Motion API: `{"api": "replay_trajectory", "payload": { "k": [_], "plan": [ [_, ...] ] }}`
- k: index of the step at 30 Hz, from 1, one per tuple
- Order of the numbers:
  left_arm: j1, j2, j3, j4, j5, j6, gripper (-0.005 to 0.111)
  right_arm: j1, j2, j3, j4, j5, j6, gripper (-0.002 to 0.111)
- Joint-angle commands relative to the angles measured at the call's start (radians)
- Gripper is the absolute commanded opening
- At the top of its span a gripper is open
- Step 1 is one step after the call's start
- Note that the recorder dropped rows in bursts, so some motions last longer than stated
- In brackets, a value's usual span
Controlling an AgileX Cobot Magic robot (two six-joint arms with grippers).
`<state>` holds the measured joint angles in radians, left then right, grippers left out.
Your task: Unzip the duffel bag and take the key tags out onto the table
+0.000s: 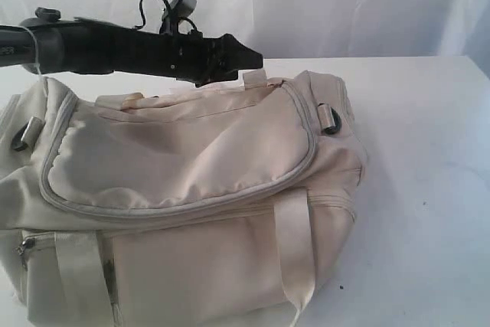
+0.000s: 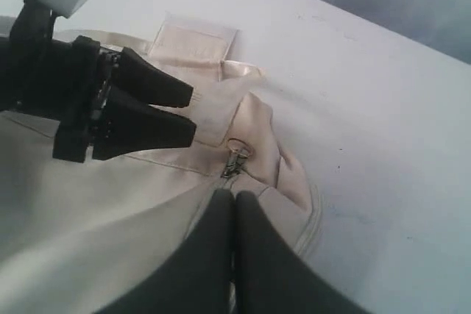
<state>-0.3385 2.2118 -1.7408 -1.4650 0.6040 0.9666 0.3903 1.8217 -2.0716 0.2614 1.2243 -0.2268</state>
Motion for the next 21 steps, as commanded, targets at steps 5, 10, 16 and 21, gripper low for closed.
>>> {"api": "replay_trajectory", "payload": {
  "k": [5, 10, 16, 21],
  "plan": [
    [-0.042, 0.085, -0.097, -0.088, 0.028, -0.034, 0.065, -0.003, -0.010, 0.004, -0.001, -0.003, -0.002, 0.000],
    [-0.044, 0.114, -0.123, 0.022, 0.055, -0.138, 0.064, -0.003, -0.010, 0.004, -0.001, -0.003, -0.006, 0.000],
    [-0.029, 0.114, -0.123, 0.213, 0.153, -0.270, 0.064, -0.003, -0.003, 0.004, -0.001, -0.003, -0.019, 0.000],
    [-0.029, 0.114, -0.123, 0.101, 0.078, -0.261, 0.064, -0.003, 0.009, 0.018, -0.001, -0.003, -0.019, 0.000]
  ]
}}
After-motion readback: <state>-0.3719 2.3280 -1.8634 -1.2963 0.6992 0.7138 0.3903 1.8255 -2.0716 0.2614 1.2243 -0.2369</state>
